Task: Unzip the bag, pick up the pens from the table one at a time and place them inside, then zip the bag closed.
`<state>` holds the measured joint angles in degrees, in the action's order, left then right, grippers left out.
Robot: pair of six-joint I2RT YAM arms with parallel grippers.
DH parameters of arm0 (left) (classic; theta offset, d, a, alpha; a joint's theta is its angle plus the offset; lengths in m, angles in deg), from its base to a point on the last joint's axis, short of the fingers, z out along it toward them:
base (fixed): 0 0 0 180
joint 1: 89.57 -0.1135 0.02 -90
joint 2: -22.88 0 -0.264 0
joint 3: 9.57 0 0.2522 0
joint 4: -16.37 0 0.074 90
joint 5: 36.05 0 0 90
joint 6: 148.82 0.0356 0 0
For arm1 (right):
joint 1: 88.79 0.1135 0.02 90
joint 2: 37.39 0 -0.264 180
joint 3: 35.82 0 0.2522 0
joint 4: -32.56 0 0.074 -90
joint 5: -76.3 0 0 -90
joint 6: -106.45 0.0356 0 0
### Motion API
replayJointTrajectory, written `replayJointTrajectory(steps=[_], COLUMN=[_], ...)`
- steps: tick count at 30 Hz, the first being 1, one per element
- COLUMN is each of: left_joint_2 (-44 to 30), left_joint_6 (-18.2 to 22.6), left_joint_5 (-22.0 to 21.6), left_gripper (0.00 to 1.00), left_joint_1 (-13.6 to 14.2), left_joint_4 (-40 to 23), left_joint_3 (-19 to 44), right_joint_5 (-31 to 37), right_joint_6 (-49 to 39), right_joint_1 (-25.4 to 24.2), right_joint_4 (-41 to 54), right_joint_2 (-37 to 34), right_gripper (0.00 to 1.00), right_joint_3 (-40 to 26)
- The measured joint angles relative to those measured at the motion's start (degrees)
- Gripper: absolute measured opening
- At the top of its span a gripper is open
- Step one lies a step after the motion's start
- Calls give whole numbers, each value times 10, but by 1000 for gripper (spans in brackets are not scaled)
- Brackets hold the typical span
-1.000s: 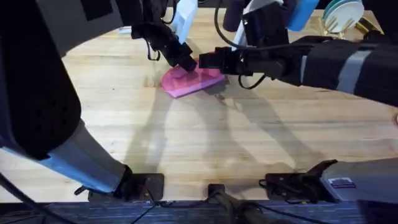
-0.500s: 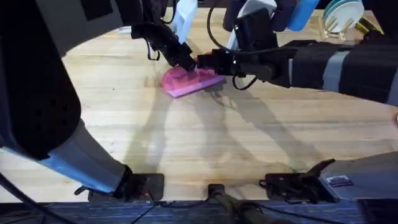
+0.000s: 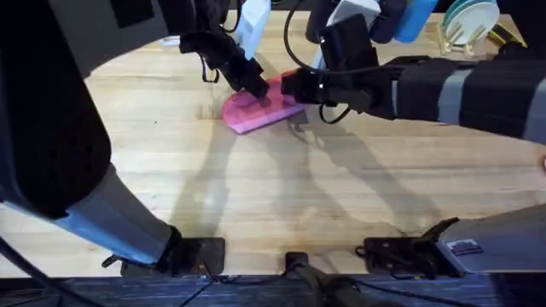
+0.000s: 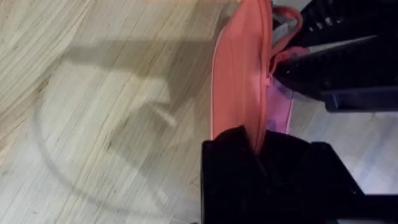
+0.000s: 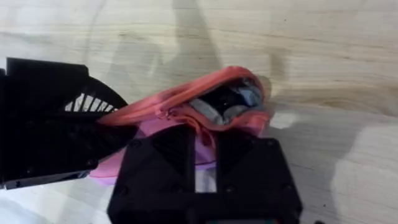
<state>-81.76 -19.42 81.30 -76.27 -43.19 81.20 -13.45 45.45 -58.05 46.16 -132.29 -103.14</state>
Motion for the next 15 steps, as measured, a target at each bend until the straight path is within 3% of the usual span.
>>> replayJointTrajectory(steps=[4, 15], left_joint_2=[0, 0], left_joint_6=[0, 0], left_joint_5=[0, 0], left_gripper=[43, 43], left_joint_1=[0, 0], left_joint_4=[0, 0], left_joint_3=[0, 0], right_joint_5=[-2, -12], right_joint_6=[2, -25], right_joint_1=[1, -2], right_joint_4=[0, 12], right_joint_2=[0, 37], right_gripper=[42, 33], right_joint_3=[0, 8])
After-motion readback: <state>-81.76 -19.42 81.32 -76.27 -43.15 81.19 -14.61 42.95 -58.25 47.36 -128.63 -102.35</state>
